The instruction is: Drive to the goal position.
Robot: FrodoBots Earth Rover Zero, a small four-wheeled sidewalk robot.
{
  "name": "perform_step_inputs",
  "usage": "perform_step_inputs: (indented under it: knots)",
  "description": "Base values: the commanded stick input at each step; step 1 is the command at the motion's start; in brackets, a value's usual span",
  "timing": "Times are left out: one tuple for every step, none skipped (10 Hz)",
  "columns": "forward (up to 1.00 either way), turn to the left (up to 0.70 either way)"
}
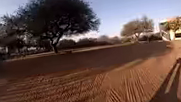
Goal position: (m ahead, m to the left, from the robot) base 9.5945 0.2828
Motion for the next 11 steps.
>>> perform_step_inputs:
  knots:
    - [1.0,0.0]
    - [1.0,0.0]
    - [1.0,0.0]
    - [1.0,0.0]
    - [1.0,0.0]
    - [1.0,0.0]
    - [1.0,0.0]
    - [1.0,0.0]
    - [1.0,0.0]
    - [1.0,0.0]
    - [1.0,0.0]
